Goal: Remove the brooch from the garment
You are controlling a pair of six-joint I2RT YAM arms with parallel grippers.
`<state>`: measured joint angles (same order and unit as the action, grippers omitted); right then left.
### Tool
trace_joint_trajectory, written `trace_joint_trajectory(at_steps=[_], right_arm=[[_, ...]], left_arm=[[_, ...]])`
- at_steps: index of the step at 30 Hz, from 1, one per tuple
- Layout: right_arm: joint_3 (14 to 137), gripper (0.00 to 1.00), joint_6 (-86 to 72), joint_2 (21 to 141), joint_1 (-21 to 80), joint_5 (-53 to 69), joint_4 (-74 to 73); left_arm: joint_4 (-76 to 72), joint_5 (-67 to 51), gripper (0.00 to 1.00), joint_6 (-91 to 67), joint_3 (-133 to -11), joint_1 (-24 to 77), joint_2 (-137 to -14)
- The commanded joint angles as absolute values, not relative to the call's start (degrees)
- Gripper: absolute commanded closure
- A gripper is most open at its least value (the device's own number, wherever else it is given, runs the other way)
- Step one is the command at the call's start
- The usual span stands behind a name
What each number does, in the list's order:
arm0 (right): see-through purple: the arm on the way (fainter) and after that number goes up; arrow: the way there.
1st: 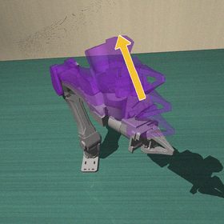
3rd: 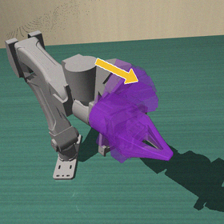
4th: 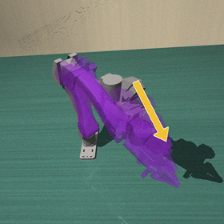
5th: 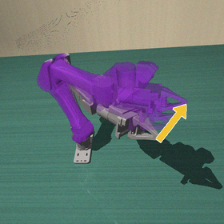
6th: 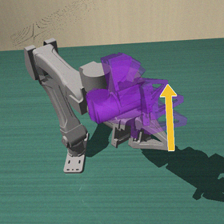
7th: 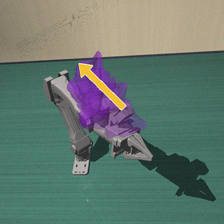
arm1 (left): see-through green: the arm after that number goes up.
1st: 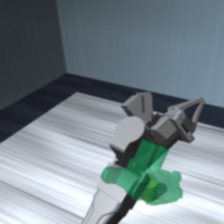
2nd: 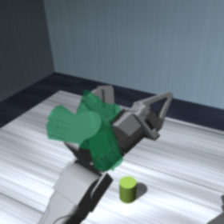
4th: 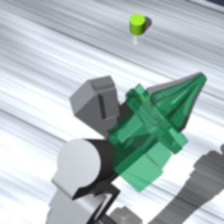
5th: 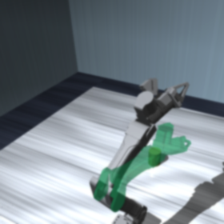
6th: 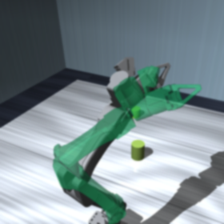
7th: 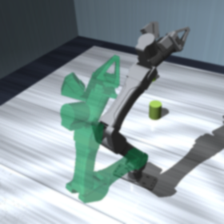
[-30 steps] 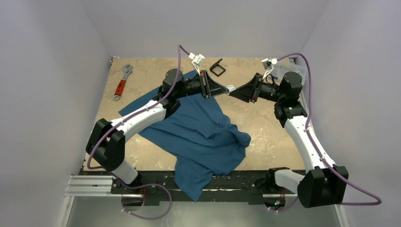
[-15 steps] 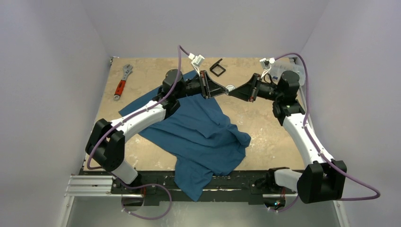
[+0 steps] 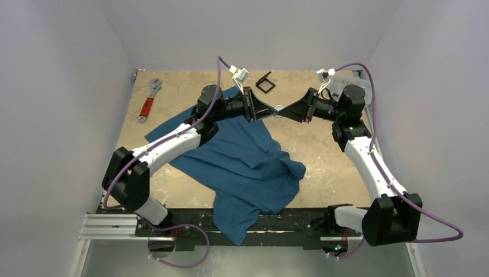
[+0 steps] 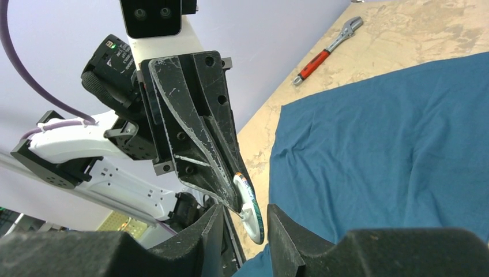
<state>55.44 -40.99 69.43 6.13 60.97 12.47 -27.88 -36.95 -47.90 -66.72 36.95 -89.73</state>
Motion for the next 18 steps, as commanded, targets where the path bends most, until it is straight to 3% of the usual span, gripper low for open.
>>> trace_joint_trajectory(at_steps=[1, 18], right_arm=[[57.96, 0.63, -41.35, 69.37, 6.40, 60.33, 14.88], [57.07, 0.76, -37.94, 69.16, 6.37, 58.15, 10.45]], left_arm=[[-28.14, -35.70, 1.00, -45.11, -66.80, 37.45, -86.85], [-30.02, -36.80, 1.00, -45.92, -66.18, 37.51, -86.48]])
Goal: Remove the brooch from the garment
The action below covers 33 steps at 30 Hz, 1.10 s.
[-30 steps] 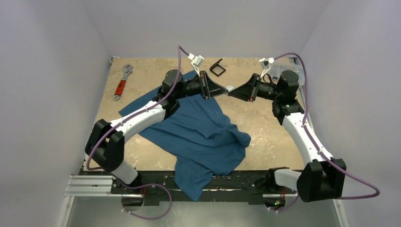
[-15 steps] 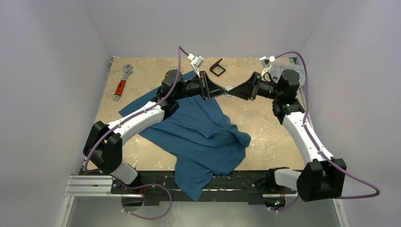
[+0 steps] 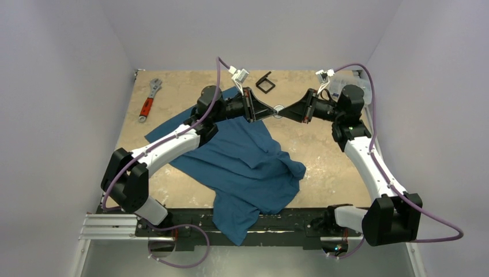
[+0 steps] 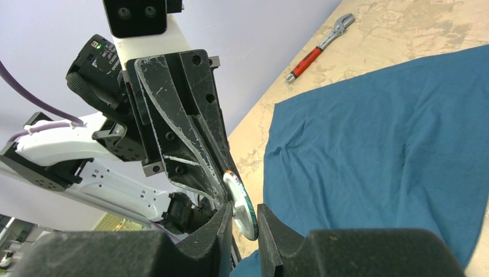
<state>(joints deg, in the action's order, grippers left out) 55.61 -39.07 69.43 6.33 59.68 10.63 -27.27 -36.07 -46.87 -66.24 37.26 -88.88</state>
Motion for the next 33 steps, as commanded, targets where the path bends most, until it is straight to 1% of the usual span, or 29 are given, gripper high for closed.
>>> trace_joint_trajectory(at_steps=[1, 8, 11, 15, 22, 26, 33], right_arm=[[57.04, 0.77, -38.03, 69.17, 6.41, 58.06, 10.38], [56.99, 0.84, -39.30, 70.10, 6.41, 59.20, 11.38], [56.23, 0.87, -41.96, 70.44, 6.41, 61.45, 16.02], [55.73, 0.89, -46.98, 71.16, 6.41, 64.78, 23.53], [55.42, 0.94, -48.34, 71.40, 6.40, 67.04, 25.92], [55.25, 0.94, -48.85, 71.09, 6.42, 67.56, 26.95], [54.54, 0.89, -47.19, 69.52, 6.40, 67.81, 27.74]], left_arm=[[-30.10, -36.87, 1.00, -45.75, -66.18, 37.59, -86.48], [-31.63, -37.27, 1.00, -44.73, -65.30, 37.64, -86.05], [-32.62, -37.94, 1.00, -42.99, -64.73, 37.68, -85.80], [-33.27, -38.83, 1.00, -42.20, -64.44, 37.68, -85.99], [-34.20, -39.57, 1.00, -42.51, -64.51, 37.64, -86.48], [-35.08, -38.18, 1.00, -45.07, -64.17, 37.30, -86.52], [-36.47, -37.12, 1.00, -50.38, -64.66, 35.97, -87.74]])
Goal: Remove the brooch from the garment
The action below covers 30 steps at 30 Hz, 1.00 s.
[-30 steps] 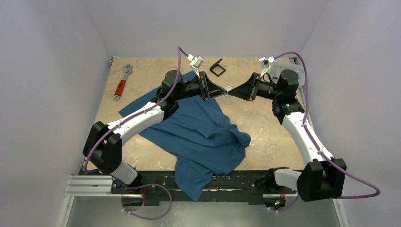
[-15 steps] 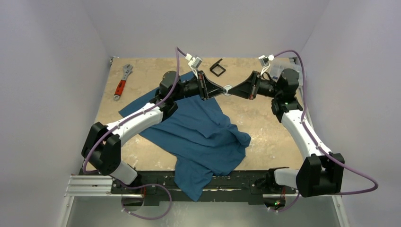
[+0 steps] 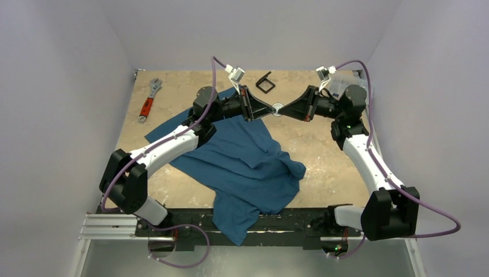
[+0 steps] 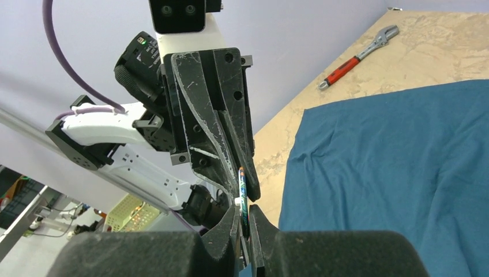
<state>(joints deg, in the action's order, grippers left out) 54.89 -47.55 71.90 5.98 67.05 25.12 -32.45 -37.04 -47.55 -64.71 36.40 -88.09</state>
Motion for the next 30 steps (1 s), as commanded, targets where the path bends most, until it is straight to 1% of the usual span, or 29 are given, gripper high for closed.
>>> trace_joint_trajectory(at_steps=[1, 4, 10, 13, 17, 20, 28, 30], right_arm=[[54.43, 0.89, -46.75, 69.30, 6.37, 67.86, 27.54], [54.57, 0.85, -45.36, 68.78, 6.35, 67.83, 26.21], [55.46, 0.72, -43.24, 68.29, 6.41, 68.29, 23.72], [56.22, 0.70, -41.71, 68.27, 6.39, 68.61, 21.77], [56.71, 0.69, -40.68, 68.20, 6.42, 67.75, 20.64], [57.04, 0.70, -39.66, 68.25, 6.33, 65.81, 19.05], [57.05, 0.71, -43.69, 69.64, 6.41, 66.21, 23.35], [56.98, 0.73, -44.09, 69.86, 6.39, 66.55, 23.59]], left_arm=[[-36.55, -37.31, 1.00, -50.47, -64.94, 35.96, -87.94], [-36.95, -37.63, 1.00, -50.82, -65.27, 35.96, -88.37], [-36.31, -38.18, 1.00, -49.51, -65.59, 35.97, -88.51], [-35.75, -38.28, 1.00, -48.52, -65.57, 36.02, -88.42], [-35.23, -38.29, 1.00, -47.39, -65.82, 36.10, -88.14], [-35.06, -39.04, 1.00, -45.97, -66.13, 36.56, -87.86], [-34.45, -39.00, 1.00, -45.04, -65.94, 37.07, -87.53], [-34.49, -39.01, 1.00, -44.98, -66.08, 37.06, -87.56]])
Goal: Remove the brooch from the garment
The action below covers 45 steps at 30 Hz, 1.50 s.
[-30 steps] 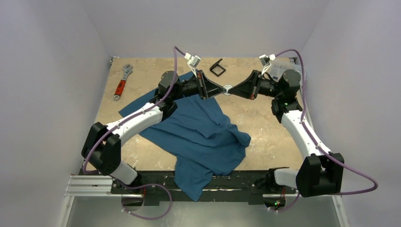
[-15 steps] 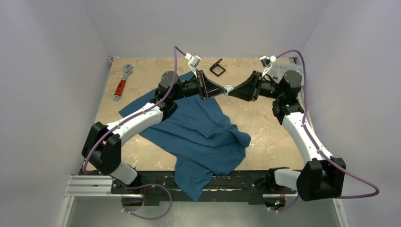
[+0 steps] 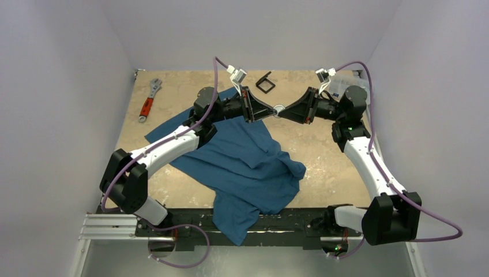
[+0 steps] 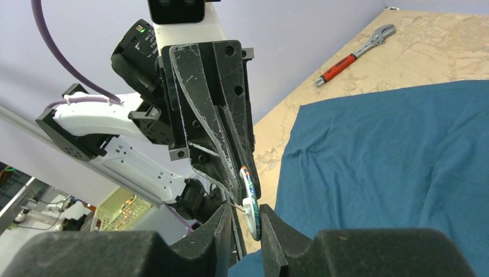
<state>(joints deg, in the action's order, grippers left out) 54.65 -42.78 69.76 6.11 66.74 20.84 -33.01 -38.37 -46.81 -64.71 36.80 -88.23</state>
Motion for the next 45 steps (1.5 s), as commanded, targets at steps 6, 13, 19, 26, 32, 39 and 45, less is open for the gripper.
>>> trace_joint_trajectory(at_steps=[6, 13, 19, 26, 32, 39, 45], right_arm=[[56.61, 0.82, -45.22, 70.49, 6.37, 66.32, 24.29], [56.34, 0.89, -46.97, 71.34, 6.26, 65.60, 25.31], [56.37, 0.85, -46.86, 71.39, 6.01, 63.13, 23.51], [58.08, 0.81, -41.14, 70.59, 6.05, 57.44, 15.71], [57.58, 0.84, -39.75, 69.79, 6.03, 55.69, 13.53], [57.81, 0.86, -41.87, 70.21, 5.98, 55.19, 12.93], [58.39, 0.86, -42.57, 70.66, 5.99, 53.67, 11.31]], left_arm=[[-34.62, -39.31, 1.00, -44.23, -66.20, 37.40, -87.29], [-34.00, -39.58, 1.00, -42.74, -65.71, 37.53, -86.36], [-30.89, -37.86, 1.00, -39.35, -66.12, 37.88, -85.22], [-26.01, -35.11, 1.00, -35.01, -67.30, 39.38, -84.25], [-25.87, -34.79, 1.00, -34.31, -67.14, 39.86, -83.73], [-26.50, -33.73, 1.00, -33.53, -65.82, 39.88, -82.26], [-24.70, -28.88, 1.00, -30.56, -64.76, 39.93, -80.18]])
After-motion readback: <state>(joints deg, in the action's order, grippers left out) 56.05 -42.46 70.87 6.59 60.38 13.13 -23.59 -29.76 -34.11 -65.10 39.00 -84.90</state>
